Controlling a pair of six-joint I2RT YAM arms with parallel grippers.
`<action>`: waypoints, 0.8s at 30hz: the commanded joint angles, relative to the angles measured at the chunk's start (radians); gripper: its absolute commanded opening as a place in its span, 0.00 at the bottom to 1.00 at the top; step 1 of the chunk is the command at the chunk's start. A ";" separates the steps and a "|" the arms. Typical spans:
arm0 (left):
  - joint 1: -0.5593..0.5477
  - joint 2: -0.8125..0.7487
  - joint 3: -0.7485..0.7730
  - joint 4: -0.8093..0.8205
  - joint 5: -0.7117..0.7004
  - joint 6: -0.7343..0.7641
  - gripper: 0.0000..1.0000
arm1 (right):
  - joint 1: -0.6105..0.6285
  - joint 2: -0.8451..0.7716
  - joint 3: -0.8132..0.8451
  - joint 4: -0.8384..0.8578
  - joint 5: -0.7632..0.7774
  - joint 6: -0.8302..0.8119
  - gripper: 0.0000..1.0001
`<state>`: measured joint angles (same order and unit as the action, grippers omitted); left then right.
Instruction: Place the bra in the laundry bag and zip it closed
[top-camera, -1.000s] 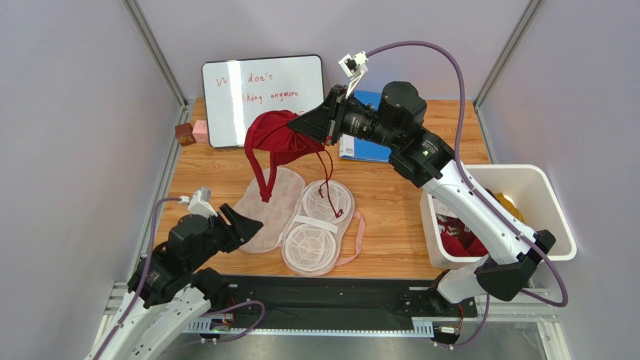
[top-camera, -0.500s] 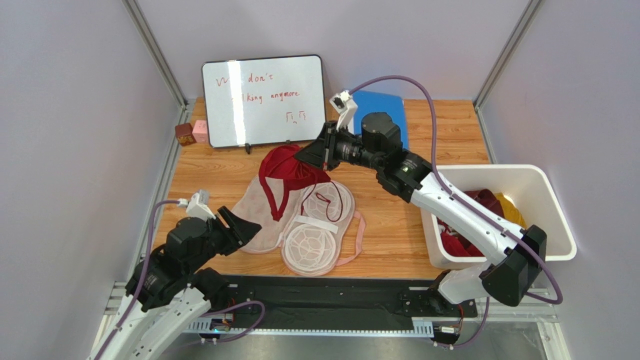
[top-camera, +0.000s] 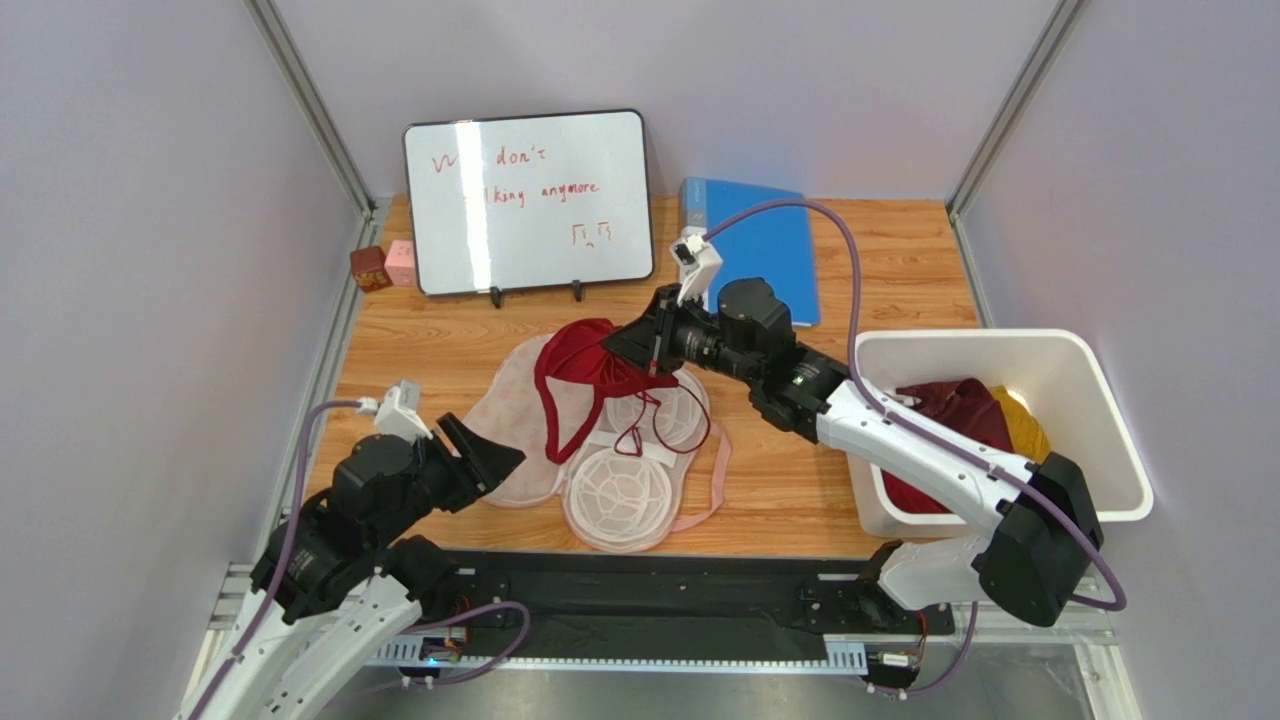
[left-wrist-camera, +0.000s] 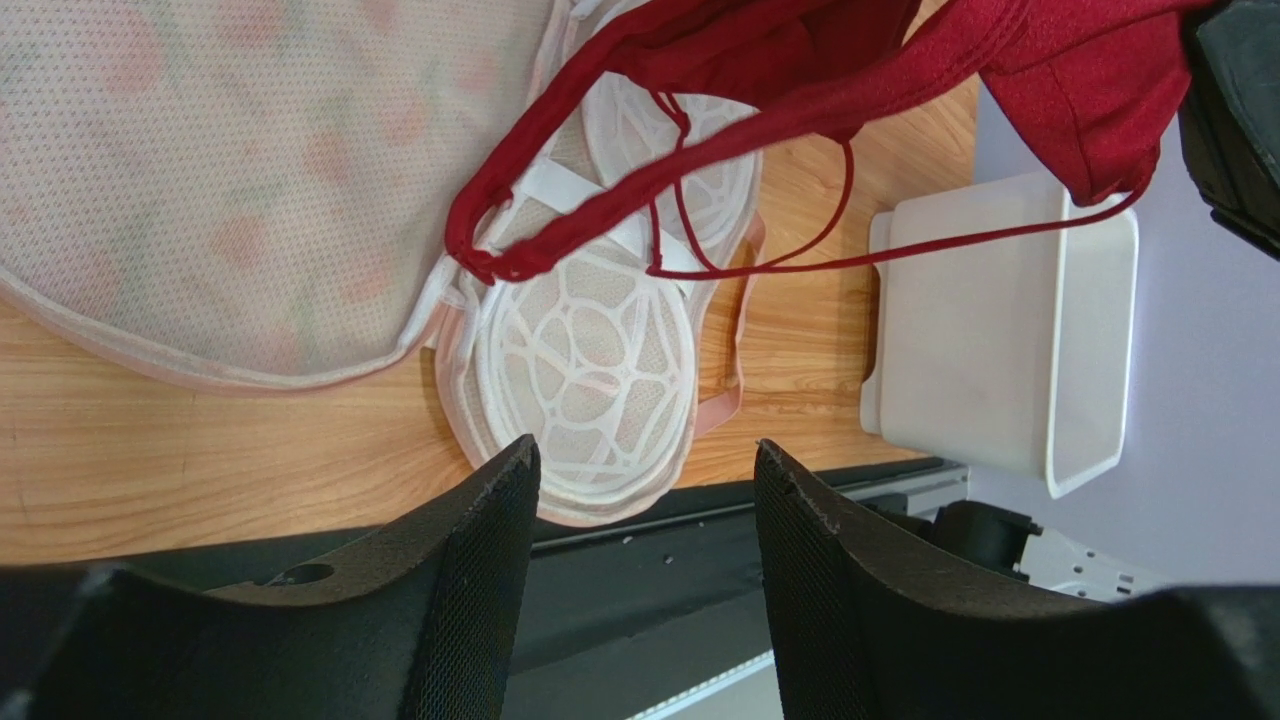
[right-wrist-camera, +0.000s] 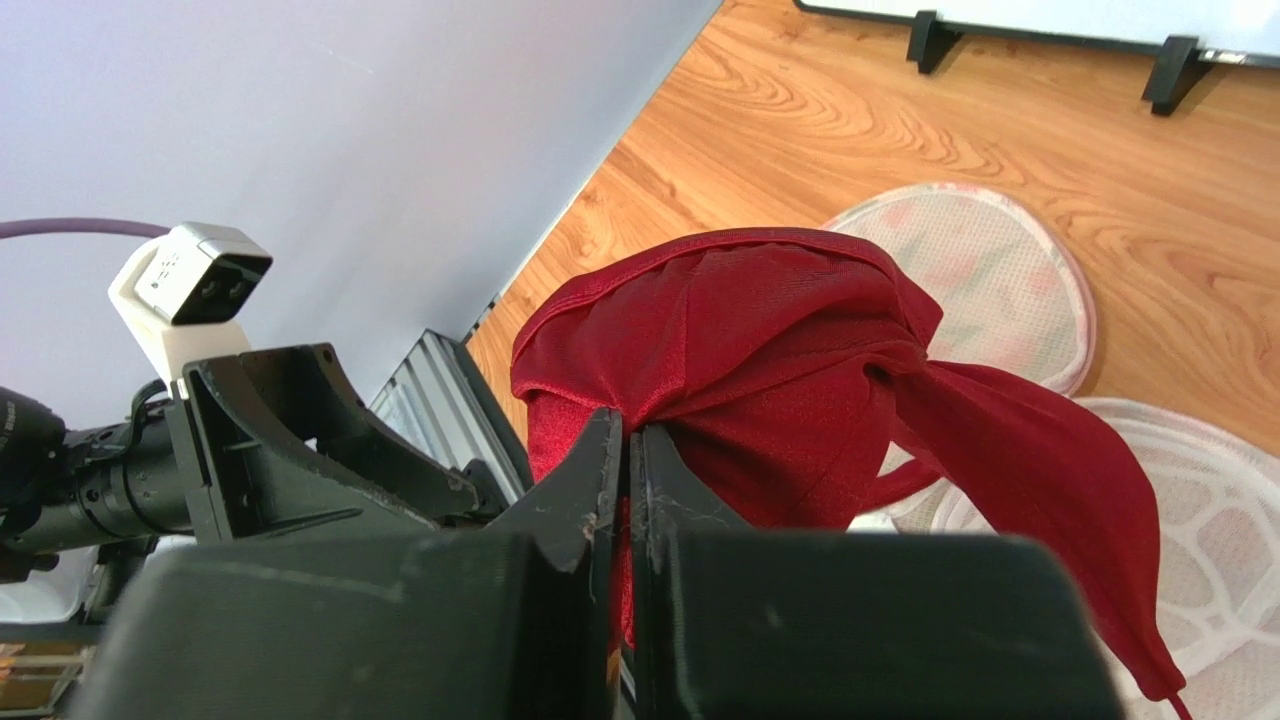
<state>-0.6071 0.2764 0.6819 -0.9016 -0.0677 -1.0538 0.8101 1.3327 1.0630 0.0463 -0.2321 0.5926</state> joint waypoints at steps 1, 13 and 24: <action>0.001 -0.014 0.024 -0.008 0.008 -0.008 0.61 | -0.011 0.011 0.043 0.107 0.027 -0.045 0.00; 0.001 -0.026 0.022 -0.013 0.014 -0.011 0.62 | 0.029 0.071 -0.092 0.226 -0.070 -0.045 0.00; 0.001 -0.055 0.015 -0.010 0.003 -0.035 0.61 | 0.037 0.243 0.112 0.290 -0.124 -0.005 0.00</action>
<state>-0.6071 0.2462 0.6819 -0.9123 -0.0605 -1.0740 0.8440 1.5215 1.0443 0.2001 -0.3157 0.5663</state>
